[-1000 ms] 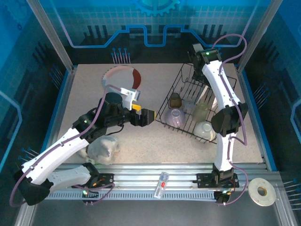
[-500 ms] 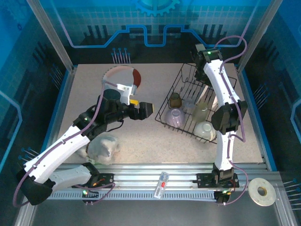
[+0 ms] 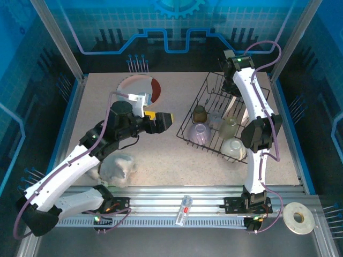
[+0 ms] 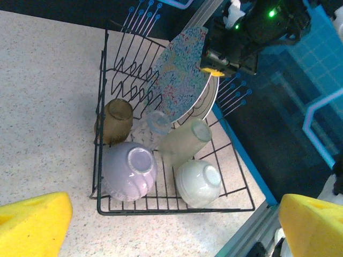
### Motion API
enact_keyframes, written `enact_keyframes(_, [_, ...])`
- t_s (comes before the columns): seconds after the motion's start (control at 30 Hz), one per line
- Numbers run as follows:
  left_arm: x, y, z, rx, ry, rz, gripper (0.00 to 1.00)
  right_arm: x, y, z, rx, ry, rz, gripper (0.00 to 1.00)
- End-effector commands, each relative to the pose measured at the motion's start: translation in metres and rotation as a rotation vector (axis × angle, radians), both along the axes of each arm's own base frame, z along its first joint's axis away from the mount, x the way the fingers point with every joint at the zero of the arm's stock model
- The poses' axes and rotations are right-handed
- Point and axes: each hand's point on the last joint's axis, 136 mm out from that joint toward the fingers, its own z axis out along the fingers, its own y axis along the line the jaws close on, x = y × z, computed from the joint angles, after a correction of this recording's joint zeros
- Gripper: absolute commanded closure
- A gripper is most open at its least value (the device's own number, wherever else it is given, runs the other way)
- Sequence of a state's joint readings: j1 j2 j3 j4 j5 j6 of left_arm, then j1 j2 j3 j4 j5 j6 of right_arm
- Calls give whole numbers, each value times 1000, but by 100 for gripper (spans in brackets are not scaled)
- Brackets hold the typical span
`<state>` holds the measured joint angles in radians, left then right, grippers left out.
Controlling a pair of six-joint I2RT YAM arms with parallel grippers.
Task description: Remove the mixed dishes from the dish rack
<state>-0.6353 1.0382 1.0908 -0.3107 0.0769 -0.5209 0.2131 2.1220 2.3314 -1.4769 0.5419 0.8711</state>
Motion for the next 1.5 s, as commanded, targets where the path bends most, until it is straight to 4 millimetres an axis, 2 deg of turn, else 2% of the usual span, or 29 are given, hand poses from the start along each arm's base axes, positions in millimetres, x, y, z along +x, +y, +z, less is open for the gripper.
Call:
enact_keyframes(0.0, [-2, -1, 10, -53, 2, -10, 1, 4, 0, 30, 19, -103, 9, 100])
enact_keyframes(0.27, [-7, -4, 12, -69, 31, -36, 1, -8, -8, 72, -9, -201, 45, 100])
enact_keyframes(0.53, [-18, -6, 16, -57, 63, -81, 1, -21, -9, 102, 11, -285, 50, 100])
enact_keyframes(0.8, [-33, -5, 19, -71, 85, -145, 1, -43, 3, 134, 52, -366, 74, 100])
enact_keyframes(1.03, [-48, -10, 20, -90, 98, -220, 1, -76, 18, 157, 83, -430, 121, 100])
enact_keyframes(1.27, [-41, -16, 23, -109, 95, -245, 1, -89, 37, 180, 196, -558, 243, 100])
enact_keyframes(1.47, [-19, -28, 26, -166, 133, -257, 1, -94, 56, 203, 281, -672, 396, 100])
